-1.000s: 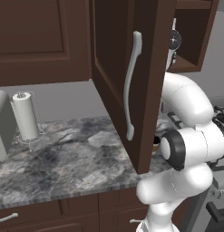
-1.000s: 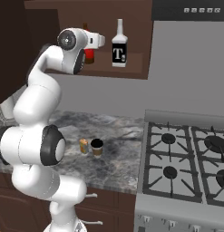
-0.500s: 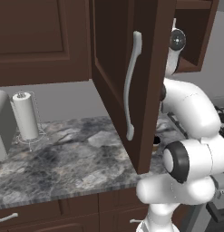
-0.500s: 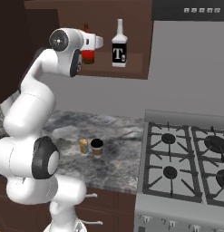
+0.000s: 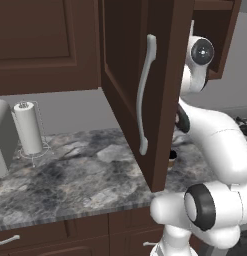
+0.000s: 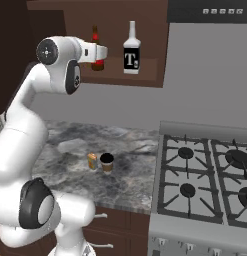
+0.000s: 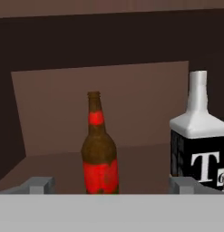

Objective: Sort all alcoholic drinks to one cabinet, and non-alcoholic drinks to the other.

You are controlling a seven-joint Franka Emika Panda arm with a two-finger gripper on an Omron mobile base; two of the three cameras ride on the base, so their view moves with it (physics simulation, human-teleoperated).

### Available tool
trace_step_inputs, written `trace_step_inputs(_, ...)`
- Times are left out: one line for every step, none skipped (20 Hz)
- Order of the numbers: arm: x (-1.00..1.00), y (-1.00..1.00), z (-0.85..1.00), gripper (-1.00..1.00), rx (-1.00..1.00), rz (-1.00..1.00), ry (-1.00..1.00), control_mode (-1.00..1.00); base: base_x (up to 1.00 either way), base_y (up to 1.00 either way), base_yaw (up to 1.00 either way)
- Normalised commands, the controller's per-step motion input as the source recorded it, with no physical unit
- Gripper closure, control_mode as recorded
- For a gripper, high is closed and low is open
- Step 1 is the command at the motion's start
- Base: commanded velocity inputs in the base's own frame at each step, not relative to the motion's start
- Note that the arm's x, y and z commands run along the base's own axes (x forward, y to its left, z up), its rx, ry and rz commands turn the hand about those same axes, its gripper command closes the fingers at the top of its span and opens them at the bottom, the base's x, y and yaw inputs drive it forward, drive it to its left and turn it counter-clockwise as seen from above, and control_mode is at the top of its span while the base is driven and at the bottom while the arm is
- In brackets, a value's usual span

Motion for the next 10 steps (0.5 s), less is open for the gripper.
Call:
trace_step_inputs(-0.73, 0.00, 0.00, -1.00, 0.00, -0.03, 0.00, -1.00, 0.00, 0.00, 0.00)
trace_step_inputs(-0.73, 0.00, 0.00, -1.00, 0.00, -0.03, 0.00, -1.00, 0.00, 0.00, 0.00)
trace_step_inputs(-0.73, 0.00, 0.00, -1.00, 0.00, -0.03, 0.00, -1.00, 0.00, 0.00, 0.00)
trace_step_inputs(-0.70, 0.00, 0.00, -1.00, 0.01, -0.02, 0.00, -1.00, 0.00, 0.00, 0.00)
trace_step_inputs(-0.70, 0.00, 0.00, -1.00, 0.02, -0.02, 0.00, -1.00, 0.00, 0.00, 0.00)
trace_step_inputs(-0.70, 0.00, 0.00, -1.00, 0.02, -0.01, 0.00, -1.00, 0.00, 0.00, 0.00)
trace_step_inputs(-0.67, 0.00, 0.00, -1.00, 0.03, -0.01, 0.00, -1.00, 0.00, 0.00, 0.00)
trace_step_inputs(-0.68, 0.00, -0.02, -1.00, 0.04, 0.00, 0.00, -1.00, 0.00, 0.00, 0.00)
trace_step_inputs(-0.64, -0.01, -0.06, -1.00, 0.05, 0.00, 0.00, -1.00, 0.00, 0.00, 0.00)
trace_step_inputs(-0.59, -0.07, -0.07, -1.00, 0.09, 0.00, 0.01, -1.00, 0.00, 0.00, 0.00)
